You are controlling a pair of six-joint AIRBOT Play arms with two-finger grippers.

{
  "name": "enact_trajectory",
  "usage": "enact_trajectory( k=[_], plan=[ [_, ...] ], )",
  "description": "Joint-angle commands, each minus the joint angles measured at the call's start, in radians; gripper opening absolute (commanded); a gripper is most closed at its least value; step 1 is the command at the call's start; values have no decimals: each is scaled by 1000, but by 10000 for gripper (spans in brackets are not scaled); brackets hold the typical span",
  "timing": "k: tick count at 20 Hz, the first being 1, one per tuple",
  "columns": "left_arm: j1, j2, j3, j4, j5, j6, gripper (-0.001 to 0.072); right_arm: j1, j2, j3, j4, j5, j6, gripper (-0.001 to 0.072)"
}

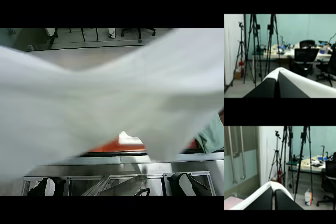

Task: Fold the shirts.

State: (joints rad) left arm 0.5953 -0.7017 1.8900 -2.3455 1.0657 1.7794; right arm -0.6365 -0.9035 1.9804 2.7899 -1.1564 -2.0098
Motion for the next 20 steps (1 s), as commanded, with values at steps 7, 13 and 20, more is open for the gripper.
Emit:
enact_trajectory(
  k=[7, 13, 20],
  plan=[
    [-353, -453, -407, -53, 150, 164, 15, 399, -249, -610, -273, 142, -63, 19],
    [-453, -879, -609, 170, -177, 165, 15, 453, -690, -766, -233, 440, -91, 18],
    [-395, -1261, -241, 170, -138, 59, 15, 407, -1034, -378, -149, 431, -61, 19]
  ],
)
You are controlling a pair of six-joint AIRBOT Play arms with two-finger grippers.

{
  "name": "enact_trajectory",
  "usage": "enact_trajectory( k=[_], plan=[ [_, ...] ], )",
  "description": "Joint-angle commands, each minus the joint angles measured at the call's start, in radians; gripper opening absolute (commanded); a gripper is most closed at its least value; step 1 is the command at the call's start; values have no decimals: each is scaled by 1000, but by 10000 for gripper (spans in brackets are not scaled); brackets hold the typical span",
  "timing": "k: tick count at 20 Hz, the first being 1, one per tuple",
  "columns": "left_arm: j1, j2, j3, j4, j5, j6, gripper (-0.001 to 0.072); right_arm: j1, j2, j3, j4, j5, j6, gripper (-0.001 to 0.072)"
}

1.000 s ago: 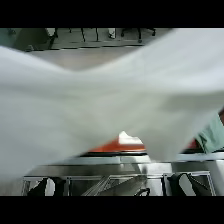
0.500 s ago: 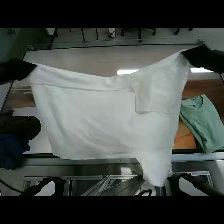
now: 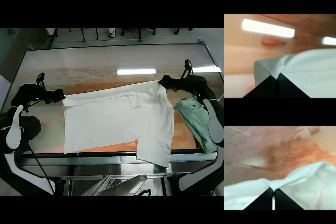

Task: Fold the shirts.

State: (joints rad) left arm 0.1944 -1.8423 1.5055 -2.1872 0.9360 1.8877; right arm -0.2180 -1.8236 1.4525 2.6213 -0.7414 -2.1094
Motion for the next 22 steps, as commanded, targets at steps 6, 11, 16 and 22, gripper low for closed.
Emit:
enact_trajectory(
  k=[6, 11, 16, 22],
  plan=[
    [-13, -171, 402, 23, 97, -145, 15, -43, -144, 357, -13, -103, 90, 18],
    [-21, -171, 457, 26, 217, -146, 15, -51, -139, 359, -304, -278, 196, 19],
    [-74, -171, 454, 228, 219, -154, 15, -27, -148, 338, -470, -291, 240, 19],
    [-103, -171, 351, 319, 198, -154, 15, 10, -201, 336, -546, -264, 252, 18]
  ],
)
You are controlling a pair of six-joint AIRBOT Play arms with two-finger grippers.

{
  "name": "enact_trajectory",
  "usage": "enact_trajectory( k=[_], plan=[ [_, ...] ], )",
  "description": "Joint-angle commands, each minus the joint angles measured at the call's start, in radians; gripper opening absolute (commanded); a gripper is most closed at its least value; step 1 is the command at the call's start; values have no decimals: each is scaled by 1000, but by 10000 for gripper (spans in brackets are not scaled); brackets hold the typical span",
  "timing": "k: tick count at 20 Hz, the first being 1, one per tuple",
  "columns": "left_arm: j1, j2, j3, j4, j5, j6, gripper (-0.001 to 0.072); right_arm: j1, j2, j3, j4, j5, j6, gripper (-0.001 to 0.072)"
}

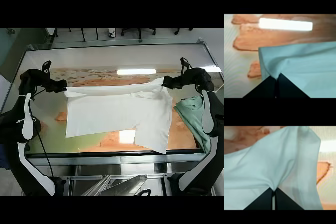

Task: Fold the shirts.

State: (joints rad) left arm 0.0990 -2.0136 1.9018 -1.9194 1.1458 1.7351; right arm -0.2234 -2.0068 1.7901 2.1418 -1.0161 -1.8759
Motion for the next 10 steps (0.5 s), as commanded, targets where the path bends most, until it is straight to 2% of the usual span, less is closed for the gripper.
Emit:
enact_trajectory(
  k=[1, 10],
  plan=[
    [-7, 0, -63, 51, -22, -1, 15, 18, -19, -1, -97, 23, 39, 18],
    [-26, 0, -92, 50, -88, 3, 15, 26, -19, -1, -64, 23, 48, 20]
  ],
)
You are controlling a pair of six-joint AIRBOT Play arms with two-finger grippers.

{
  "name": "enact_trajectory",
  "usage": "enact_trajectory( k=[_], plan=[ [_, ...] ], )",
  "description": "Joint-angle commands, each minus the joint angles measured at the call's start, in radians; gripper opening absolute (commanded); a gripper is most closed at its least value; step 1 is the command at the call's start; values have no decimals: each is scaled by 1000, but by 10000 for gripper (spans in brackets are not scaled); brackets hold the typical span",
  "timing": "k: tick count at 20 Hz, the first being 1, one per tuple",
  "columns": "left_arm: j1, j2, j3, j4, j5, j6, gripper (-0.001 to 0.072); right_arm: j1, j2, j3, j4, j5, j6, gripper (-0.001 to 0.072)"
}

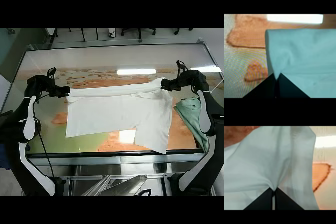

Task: Fold the shirts.

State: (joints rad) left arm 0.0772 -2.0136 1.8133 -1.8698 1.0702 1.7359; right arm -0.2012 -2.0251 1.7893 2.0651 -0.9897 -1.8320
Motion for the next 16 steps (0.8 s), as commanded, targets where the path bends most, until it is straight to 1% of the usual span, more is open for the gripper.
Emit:
enact_trajectory(
  k=[1, 2, 3, 4, 5, 6, 7, 8, 10, 12, 13, 14, 15, 16],
  plan=[
    [-4, 1, -3, -18, -12, 2, 15, 4, -1, 0, 27, -8, 4, 21],
    [-4, 3, -3, -38, -13, 2, 15, 4, 0, 0, 35, -10, 4, 67],
    [-4, 6, -3, -54, -12, 2, 19, 3, 2, 0, 53, -10, 5, 212],
    [-5, 7, 0, -76, -8, 2, 185, 3, 5, 0, 74, -16, 6, 273],
    [-5, 7, 14, -98, 19, 2, 507, 3, 13, 0, 88, -19, 26, 275],
    [-5, 7, 34, -97, 54, 1, 697, 1, 26, 0, 95, -23, 44, 287],
    [-4, 7, 65, -96, 115, 1, 698, -3, 47, 1, 94, -29, 68, 389],
    [3, 7, 104, -95, 182, 1, 698, -13, 74, 2, 94, -40, 93, 440],
    [27, 7, 216, -95, 345, -21, 698, -51, 148, 5, 94, -97, 119, 440],
    [60, 28, 294, -95, 500, -55, 698, -106, 232, 4, 92, -225, 132, 437],
    [80, 60, 273, -95, 548, -62, 697, -135, 272, -6, 85, -312, 135, 435],
    [98, 107, 201, -95, 574, -63, 697, -157, 313, -36, 63, -379, 135, 434],
    [116, 168, 81, -94, 587, -63, 697, -177, 365, -101, 29, -423, 135, 433],
    [132, 237, -73, -94, 578, -61, 697, -194, 423, -192, -2, -428, 134, 433]
  ],
)
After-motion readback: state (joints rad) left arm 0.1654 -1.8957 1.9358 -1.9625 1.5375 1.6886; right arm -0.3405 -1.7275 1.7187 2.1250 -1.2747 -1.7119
